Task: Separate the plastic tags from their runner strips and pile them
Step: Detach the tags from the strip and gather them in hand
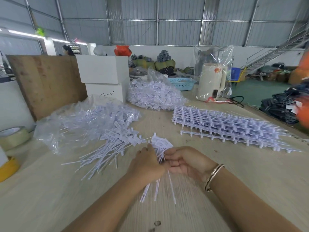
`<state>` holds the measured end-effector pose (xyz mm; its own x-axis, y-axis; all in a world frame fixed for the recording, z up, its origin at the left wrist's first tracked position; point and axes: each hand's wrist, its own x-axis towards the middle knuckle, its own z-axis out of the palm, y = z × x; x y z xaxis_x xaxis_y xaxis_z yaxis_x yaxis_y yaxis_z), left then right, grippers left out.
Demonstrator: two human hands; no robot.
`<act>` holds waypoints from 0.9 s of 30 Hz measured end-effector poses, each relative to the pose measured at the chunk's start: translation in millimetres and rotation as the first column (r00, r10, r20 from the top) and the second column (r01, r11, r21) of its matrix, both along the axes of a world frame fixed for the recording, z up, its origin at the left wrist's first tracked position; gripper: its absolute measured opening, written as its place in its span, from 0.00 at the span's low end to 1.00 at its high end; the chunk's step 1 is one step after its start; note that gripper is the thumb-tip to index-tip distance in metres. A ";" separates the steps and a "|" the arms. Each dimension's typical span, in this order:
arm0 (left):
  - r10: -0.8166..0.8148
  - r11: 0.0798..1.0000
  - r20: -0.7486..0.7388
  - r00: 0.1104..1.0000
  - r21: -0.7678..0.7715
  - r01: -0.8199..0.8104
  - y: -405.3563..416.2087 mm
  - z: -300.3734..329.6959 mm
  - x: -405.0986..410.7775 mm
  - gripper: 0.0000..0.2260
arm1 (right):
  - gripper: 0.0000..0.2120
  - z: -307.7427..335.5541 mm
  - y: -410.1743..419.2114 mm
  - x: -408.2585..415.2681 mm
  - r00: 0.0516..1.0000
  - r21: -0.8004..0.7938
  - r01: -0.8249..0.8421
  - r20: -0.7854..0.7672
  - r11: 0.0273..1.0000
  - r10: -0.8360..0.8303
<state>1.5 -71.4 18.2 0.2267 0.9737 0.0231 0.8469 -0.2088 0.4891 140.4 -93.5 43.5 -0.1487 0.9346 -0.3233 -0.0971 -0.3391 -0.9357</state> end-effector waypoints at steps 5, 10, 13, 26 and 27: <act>-0.001 0.997 -0.124 0.992 0.074 0.010 -0.9 2.6 -3.2 0.26 | 0.14 -0.9 2.9 0.8 0.960 0.122 -0.098 0.274 0.988 0.062; 0.156 0.985 -0.347 0.925 0.117 -0.123 8.6 3.9 -11.9 0.18 | 0.15 -5.7 9.9 16.4 0.846 0.317 0.010 0.503 0.948 -0.177; 0.187 0.981 -0.422 0.887 0.128 -0.146 13.1 3.1 -15.3 0.16 | 0.19 -12.7 16.3 21.0 0.830 0.352 0.052 0.505 0.935 -0.236; 0.425 0.859 -0.305 0.853 0.433 -0.273 45.4 17.5 -59.8 0.20 | 0.19 -30.2 32.2 36.0 0.857 0.392 0.082 0.442 0.916 -0.266; 0.446 0.870 -0.328 0.833 0.377 -0.318 46.1 13.2 -64.3 0.18 | 0.19 -30.8 32.2 36.1 0.855 0.390 0.075 0.448 0.918 -0.260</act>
